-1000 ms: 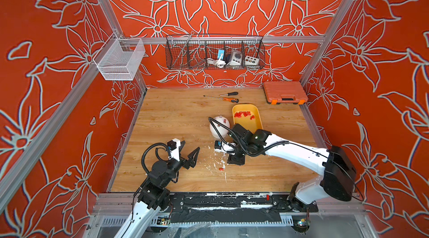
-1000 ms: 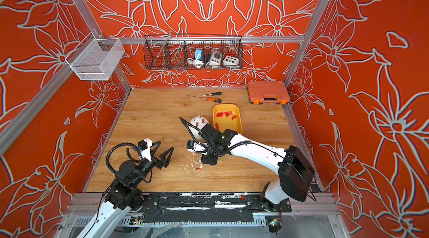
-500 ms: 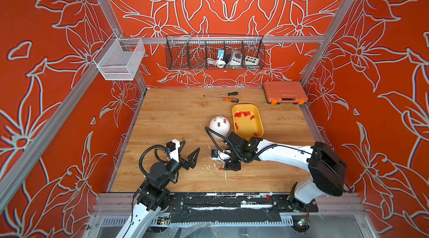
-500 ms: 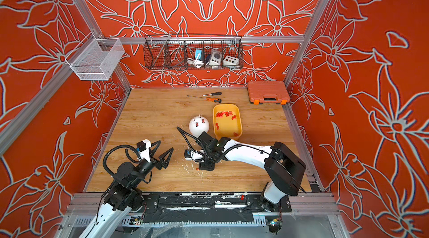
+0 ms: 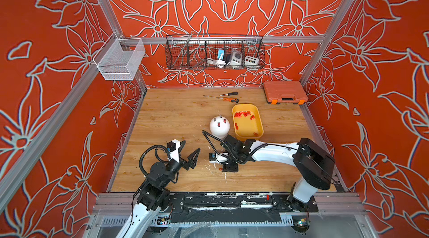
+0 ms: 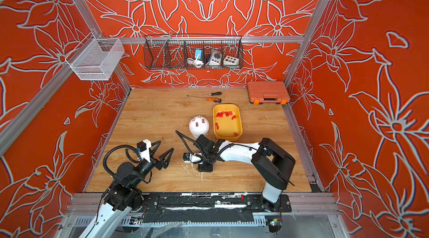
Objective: Cover the protruding screws with screw protection sleeves
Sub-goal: Pick up the screw protection sleeve from the center of the board.
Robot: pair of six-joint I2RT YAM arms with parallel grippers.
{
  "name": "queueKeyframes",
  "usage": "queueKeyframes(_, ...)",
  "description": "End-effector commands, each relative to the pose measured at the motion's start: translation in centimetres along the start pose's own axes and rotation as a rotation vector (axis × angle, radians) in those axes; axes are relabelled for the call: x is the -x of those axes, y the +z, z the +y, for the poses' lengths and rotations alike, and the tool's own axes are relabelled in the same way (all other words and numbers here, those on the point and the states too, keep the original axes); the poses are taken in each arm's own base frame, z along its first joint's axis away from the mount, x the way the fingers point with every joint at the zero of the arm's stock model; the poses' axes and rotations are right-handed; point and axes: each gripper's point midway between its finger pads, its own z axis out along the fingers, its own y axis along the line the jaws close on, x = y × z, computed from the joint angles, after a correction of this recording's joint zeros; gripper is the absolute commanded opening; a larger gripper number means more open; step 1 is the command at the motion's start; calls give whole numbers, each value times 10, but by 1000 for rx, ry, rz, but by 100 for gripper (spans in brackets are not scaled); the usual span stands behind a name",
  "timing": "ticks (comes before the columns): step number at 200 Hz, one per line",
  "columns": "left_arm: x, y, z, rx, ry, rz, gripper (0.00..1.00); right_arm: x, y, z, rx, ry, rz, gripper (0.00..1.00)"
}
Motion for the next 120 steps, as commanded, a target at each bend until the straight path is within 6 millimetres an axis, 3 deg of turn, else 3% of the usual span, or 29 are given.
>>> queueKeyframes(1,4,-1,-1,-5,14,-20,94,-11,10,8,22,-33,38,46)
queueKeyframes(65,3,-1,1,3,18,-17,94,-16,17,12,35,-36,51,22)
queueKeyframes(100,3,-1,2,8,20,-17,94,-14,14,14,40,-48,33,16)
queueKeyframes(120,3,-1,3,14,20,-17,94,-13,13,16,46,-48,30,8)
